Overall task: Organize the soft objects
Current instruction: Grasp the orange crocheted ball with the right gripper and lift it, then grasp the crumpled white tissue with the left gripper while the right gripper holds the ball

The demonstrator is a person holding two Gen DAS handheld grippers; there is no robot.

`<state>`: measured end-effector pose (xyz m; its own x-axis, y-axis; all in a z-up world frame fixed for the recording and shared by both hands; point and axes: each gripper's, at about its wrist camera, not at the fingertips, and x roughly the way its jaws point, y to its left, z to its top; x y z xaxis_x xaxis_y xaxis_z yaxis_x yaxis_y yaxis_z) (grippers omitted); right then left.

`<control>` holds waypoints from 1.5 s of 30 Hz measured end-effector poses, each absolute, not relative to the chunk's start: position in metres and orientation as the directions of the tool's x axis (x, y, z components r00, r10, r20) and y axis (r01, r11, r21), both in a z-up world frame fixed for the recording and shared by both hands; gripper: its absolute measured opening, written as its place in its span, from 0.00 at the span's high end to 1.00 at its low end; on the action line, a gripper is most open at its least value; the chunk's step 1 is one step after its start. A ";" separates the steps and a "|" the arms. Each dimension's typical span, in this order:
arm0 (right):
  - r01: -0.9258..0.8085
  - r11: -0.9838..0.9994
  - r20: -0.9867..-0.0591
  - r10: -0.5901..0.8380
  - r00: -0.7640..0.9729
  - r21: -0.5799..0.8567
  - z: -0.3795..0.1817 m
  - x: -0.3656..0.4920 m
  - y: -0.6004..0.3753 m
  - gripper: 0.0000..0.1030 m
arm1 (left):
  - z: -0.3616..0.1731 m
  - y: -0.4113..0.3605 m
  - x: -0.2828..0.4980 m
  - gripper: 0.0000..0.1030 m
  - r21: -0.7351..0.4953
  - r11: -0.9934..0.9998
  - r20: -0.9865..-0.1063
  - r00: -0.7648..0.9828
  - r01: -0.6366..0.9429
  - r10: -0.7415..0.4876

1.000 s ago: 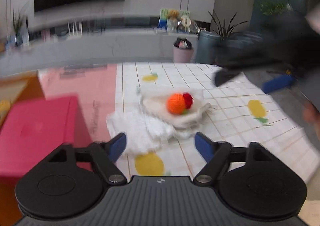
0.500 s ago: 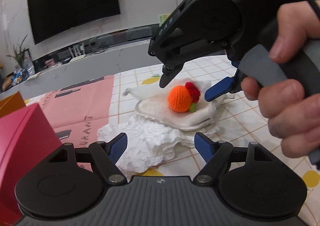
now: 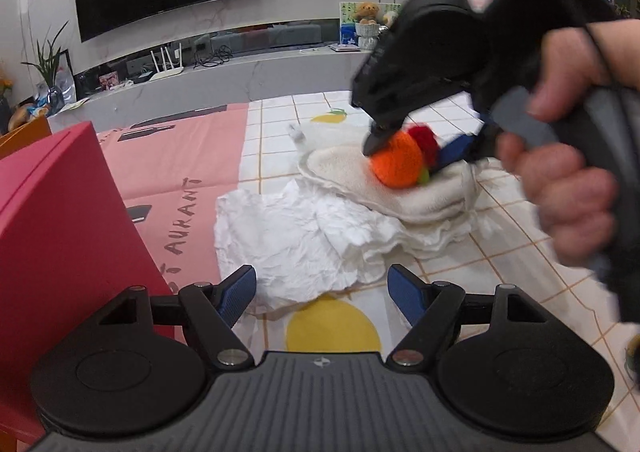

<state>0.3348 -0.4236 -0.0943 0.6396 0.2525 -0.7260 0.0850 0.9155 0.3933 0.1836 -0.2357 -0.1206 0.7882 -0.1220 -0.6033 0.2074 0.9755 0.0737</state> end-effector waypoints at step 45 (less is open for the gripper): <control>-0.061 0.998 -0.876 0.056 0.479 0.030 -0.108 0.260 -0.461 0.52 | -0.129 -0.301 0.187 0.13 0.408 0.883 -0.531 0.847 0.232 0.023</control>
<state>0.2595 -0.4608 -0.1081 0.4792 0.0558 -0.8760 -0.0606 0.9977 0.0305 0.1866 -0.3006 -0.1292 0.8468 0.0232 -0.5314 0.2315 0.8834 0.4075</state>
